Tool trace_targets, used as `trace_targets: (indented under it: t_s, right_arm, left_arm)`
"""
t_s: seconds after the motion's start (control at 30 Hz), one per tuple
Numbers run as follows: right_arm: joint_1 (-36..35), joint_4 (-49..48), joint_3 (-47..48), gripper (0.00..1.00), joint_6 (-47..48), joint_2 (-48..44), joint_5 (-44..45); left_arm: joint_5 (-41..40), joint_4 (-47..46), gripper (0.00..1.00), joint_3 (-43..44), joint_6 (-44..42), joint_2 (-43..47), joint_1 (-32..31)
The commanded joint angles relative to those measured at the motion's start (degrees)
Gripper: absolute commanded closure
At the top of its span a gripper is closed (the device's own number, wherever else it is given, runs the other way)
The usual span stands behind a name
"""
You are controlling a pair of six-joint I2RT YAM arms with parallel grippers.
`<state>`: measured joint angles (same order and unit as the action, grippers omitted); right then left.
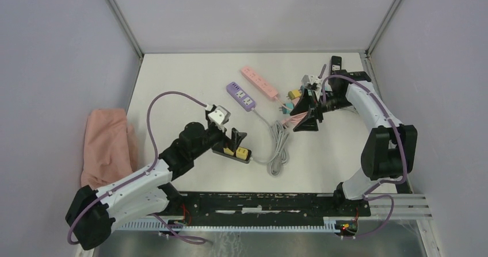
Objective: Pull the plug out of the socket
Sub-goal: Remove the plug from the socket.
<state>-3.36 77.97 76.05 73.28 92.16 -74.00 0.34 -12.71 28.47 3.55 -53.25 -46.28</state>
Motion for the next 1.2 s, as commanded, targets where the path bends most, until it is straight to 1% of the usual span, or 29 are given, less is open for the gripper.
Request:
trace_targets:
  t_s: [0.0,0.07,0.13,0.17,0.2,0.27,0.33,0.43,0.5,0.63,0.7,0.8,0.97,1.17]
  right_arm:
    - [-4.52,2.68,3.55,0.19,5.25,0.37,2.23]
    - [-7.72,-3.66,3.43,0.19,-2.89,-0.57,6.38]
    - [-12.47,-15.13,1.53,0.17,-15.56,-2.98,14.27]
    - [-15.17,-20.74,0.12,0.15,-20.58,-4.28,18.62]
    - [-17.33,-24.56,-0.92,0.13,-23.35,-5.35,21.59]
    - [-21.84,-27.74,-0.56,0.12,-26.40,-5.35,25.61]
    - [-27.08,-29.98,0.51,0.15,-32.86,-3.92,28.26]
    - [-35.16,-34.50,0.35,0.17,-41.05,-2.20,34.89]
    - [-40.04,-37.73,0.24,0.18,-46.95,-0.58,38.57]
    - [-47.38,-41.91,-0.16,0.17,-52.96,2.18,47.61]
    - [-49.28,-43.81,-0.21,0.17,-55.27,3.33,51.68]
    - [-51.15,-46.36,-0.52,0.18,-57.93,4.67,57.08]
    - [-54.04,-49.24,-1.83,0.22,-59.03,6.87,62.25]
    - [-54.75,-49.59,-1.95,0.33,-59.55,9.53,62.37]
  left_arm:
    - [1.88,-8.05,0.01,-5.33,0.70,4.33,6.83]
    - [2.40,-9.64,0.01,-7.13,2.50,4.95,8.58]
    - [1.96,-10.30,0.01,-8.18,3.41,5.66,9.17]
    - [1.05,-10.46,0.01,-8.81,3.78,6.04,9.33]
    - [-0.33,-10.49,0.01,-9.25,4.42,6.49,9.53]
    - [-4.28,-10.10,0.01,-10.05,6.58,7.39,10.07]
    - [-8.25,-8.34,0.01,-10.46,9.85,8.31,11.65]
    - [-10.19,-5.59,0.00,-10.81,16.26,9.32,14.85]
    - [-10.17,-3.14,0.02,-10.52,19.93,9.33,16.48]
    - [-10.92,3.06,0.10,-8.87,25.55,7.32,18.11]
    - [-11.52,6.02,0.12,-7.78,27.05,6.43,18.40]
    - [-12.04,7.50,0.14,-7.34,28.09,5.95,18.57]
    - [-13.41,7.69,0.18,-7.57,29.20,5.08,18.68]
    - [-13.21,8.09,0.20,-7.71,29.06,5.21,18.77]
